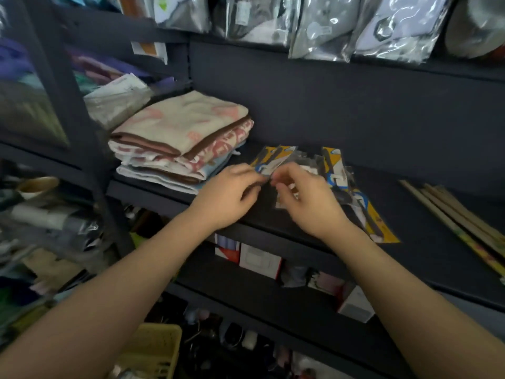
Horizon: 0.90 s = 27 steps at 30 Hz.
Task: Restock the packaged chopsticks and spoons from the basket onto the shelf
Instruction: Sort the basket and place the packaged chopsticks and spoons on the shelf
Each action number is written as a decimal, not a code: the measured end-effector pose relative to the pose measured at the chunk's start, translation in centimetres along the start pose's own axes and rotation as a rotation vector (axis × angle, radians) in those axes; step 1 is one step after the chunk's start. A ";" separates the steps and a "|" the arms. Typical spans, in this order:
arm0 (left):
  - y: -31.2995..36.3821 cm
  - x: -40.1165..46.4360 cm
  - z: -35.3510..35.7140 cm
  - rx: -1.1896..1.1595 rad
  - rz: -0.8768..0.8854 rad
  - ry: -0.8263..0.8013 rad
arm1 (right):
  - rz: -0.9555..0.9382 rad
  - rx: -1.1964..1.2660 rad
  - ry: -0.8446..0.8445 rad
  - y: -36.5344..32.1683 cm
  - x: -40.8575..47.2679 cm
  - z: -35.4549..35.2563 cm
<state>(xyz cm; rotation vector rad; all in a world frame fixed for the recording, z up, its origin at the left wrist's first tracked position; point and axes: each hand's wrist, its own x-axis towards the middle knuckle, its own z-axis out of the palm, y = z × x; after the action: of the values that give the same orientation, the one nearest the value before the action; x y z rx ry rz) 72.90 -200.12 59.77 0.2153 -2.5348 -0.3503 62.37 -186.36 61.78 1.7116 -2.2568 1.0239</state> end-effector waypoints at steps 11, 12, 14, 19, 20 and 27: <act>-13.5 -26.1 -3.9 -0.062 -0.422 -0.455 | -0.090 -0.019 -0.614 -11.6 -4.8 21.8; -15.2 -28.1 -3.7 -0.076 -0.476 -0.510 | -0.042 -0.021 -0.699 -11.7 -5.5 24.8; -17.9 -31.5 -3.5 -0.085 -0.526 -0.603 | 0.062 0.023 -0.868 -11.8 -7.5 30.3; -23.1 -37.5 -2.2 -0.131 -0.618 -0.660 | 0.388 0.074 -1.124 -10.8 -13.2 41.8; -23.7 -38.4 -1.8 -0.140 -0.660 -0.640 | 0.426 0.087 -1.140 -10.4 -14.4 43.5; -26.4 -43.2 2.9 -0.158 -0.779 -0.599 | 0.451 -0.171 -1.271 -6.7 -19.6 52.8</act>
<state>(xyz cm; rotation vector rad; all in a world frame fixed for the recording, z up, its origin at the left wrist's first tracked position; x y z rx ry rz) 109.07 -214.96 27.48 1.1984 -2.8654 -1.0360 90.39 -202.06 15.05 2.1061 -3.3597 -0.5044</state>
